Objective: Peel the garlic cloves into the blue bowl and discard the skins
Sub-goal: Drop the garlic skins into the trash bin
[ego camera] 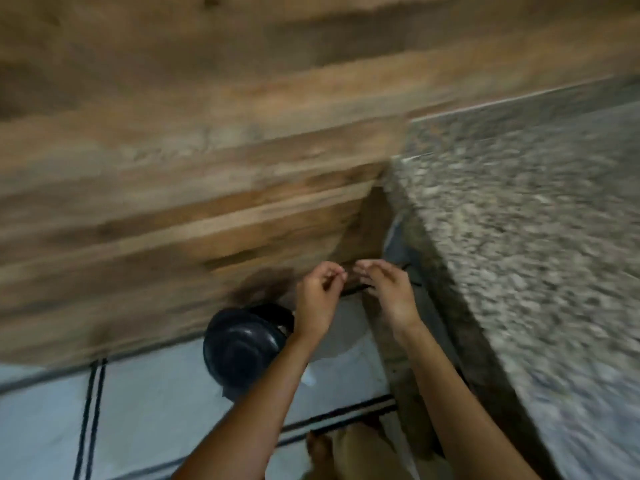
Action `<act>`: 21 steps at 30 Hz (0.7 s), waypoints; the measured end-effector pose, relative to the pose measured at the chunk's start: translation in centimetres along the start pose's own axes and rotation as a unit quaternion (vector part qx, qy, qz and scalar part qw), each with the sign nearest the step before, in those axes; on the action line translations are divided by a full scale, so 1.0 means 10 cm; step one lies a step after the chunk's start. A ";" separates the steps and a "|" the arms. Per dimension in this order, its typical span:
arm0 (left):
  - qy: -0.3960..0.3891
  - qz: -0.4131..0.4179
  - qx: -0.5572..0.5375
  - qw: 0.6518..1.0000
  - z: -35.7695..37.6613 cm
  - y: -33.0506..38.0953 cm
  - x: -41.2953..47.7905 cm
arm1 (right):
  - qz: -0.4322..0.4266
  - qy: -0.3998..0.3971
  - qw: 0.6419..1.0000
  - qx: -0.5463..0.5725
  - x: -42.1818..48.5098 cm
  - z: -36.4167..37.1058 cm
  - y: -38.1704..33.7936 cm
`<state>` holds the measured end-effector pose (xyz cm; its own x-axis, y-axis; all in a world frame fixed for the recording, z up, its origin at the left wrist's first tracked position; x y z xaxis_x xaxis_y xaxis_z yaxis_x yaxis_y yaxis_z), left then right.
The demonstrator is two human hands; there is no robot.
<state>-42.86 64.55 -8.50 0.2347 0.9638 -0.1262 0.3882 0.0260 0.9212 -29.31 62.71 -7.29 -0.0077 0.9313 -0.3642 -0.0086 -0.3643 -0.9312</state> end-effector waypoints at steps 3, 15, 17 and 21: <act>-0.125 0.095 0.024 0.987 0.71 0.83 -0.17 | -0.057 0.095 0.994 0.010 -0.81 -0.77 -0.30; -0.542 0.271 0.113 0.788 4.33 1.92 -3.75 | 0.047 0.662 0.745 -0.071 -5.86 -2.38 1.28; -0.528 0.278 0.120 0.793 4.61 1.96 -4.19 | 0.081 0.688 0.715 -0.095 -6.54 -2.40 1.60; -0.512 0.312 0.200 0.775 4.92 2.01 -4.56 | 0.129 0.717 0.678 -0.097 -7.42 -2.46 1.98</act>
<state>-1.88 8.07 -2.31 0.9925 0.0354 -0.1170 0.1123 -0.6417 0.7587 -4.30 -13.55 1.00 0.9976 -0.0665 -0.0203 -0.0581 -0.6379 -0.7679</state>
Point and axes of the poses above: each hand's wrist, its own x-axis towards the middle knuckle, its own z-axis out of the palm, y = z × x, the point moved 6 cm from there along x, towards the middle knuckle, and after that the axes turned 15 degrees about -y, right-handed, at the moved point
